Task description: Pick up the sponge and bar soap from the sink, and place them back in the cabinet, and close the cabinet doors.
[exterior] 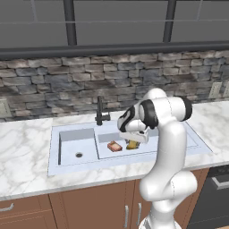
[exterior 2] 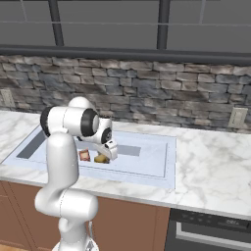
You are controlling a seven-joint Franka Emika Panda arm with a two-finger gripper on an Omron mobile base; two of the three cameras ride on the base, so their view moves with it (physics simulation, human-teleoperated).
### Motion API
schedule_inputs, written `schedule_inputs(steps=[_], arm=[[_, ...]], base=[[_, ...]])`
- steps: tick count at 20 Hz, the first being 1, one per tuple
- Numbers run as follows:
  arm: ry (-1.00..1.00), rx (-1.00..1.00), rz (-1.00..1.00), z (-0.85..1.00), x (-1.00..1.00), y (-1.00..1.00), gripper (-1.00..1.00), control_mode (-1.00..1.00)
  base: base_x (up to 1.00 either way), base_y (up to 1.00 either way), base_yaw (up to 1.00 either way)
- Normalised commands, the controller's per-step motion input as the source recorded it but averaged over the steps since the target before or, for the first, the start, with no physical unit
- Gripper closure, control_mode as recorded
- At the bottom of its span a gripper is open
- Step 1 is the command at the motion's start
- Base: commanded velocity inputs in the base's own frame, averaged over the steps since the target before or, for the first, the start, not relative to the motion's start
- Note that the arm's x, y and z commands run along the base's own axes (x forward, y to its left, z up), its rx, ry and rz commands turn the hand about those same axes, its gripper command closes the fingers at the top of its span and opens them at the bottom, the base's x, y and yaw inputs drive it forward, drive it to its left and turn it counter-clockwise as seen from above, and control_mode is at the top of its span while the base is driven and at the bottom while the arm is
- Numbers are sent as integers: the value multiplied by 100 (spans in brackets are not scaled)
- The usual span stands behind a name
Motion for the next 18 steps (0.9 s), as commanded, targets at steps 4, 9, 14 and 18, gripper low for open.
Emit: schedule_inputs(steps=[4, 9, 14, 18], arm=[[0, 0, 1, 34, 0, -10, 100, -100], [0, 0, 2, 35, 0, -5, 100, -100], [0, 0, 3, 34, 0, 0, 100, -100], [0, -2, 1, 39, -10, 0, 100, -100]], base=[[0, 0, 0], [0, 0, 0], [0, 0, 0], [0, 0, 0]])
